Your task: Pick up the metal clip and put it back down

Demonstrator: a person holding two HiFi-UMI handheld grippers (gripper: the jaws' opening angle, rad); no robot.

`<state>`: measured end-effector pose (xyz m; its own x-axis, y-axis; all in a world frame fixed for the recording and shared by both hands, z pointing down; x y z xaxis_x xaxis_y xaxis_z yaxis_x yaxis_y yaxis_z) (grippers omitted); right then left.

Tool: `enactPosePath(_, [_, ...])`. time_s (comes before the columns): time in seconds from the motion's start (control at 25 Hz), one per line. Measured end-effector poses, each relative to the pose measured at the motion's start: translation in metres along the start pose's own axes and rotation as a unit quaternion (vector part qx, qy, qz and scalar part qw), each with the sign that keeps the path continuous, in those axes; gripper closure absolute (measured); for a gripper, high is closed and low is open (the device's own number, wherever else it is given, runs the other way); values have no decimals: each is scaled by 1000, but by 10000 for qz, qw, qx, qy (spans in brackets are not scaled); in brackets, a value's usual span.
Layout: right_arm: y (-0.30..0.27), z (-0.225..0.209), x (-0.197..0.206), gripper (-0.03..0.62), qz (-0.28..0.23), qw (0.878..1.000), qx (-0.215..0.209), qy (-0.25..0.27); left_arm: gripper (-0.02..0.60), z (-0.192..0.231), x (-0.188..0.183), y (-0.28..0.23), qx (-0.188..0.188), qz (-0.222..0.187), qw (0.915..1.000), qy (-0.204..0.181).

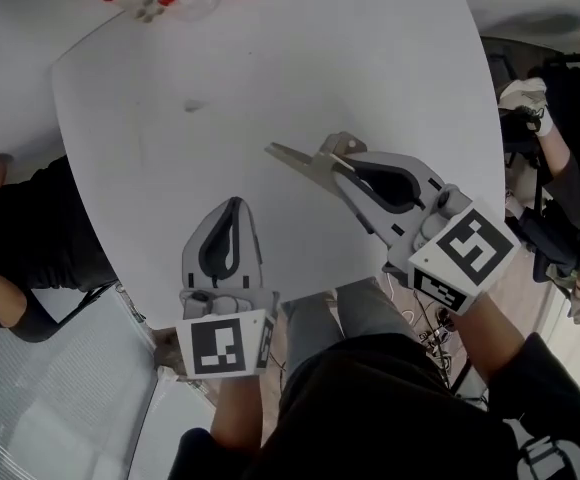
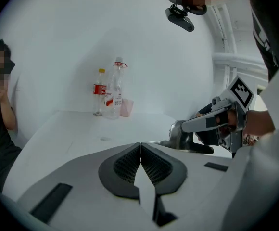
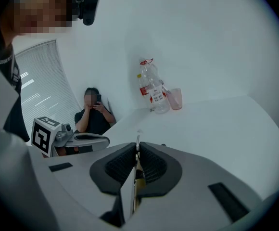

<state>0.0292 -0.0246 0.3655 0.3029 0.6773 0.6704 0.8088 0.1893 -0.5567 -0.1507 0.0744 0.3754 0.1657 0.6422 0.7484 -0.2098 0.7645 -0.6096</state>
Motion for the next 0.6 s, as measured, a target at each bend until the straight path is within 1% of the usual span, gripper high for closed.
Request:
enactPosePath(0.24, [-6, -10, 0, 553, -59, 9999, -47, -75, 560, 3, -2, -17, 57, -91, 9999, 18])
enactPosePath(0.4, [-7, -10, 3, 554, -14, 9995, -143, -286, 560, 0, -2, -19, 179, -114, 9997, 72])
enactPosePath(0.52, [-11, -11, 4, 553, -40, 9996, -195, -217, 560, 0, 0, -20, 234, -190, 9995, 54])
enactPosePath(0.6, [-11, -12, 5, 553, -35, 9995, -241, -199, 560, -3, 0, -21, 251, -169, 9995, 44])
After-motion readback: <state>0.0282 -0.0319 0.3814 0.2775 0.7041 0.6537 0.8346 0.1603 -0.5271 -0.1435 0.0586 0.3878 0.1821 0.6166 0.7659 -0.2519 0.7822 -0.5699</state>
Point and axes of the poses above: the fingertips, and each gripper's own axes: y backward along the fingers, z to its left, x out of its underside, the point moved 8 cm from there along y, backward along the fingers, and after that the axes turned 2 degrees about -z, right-handed, at the moved point
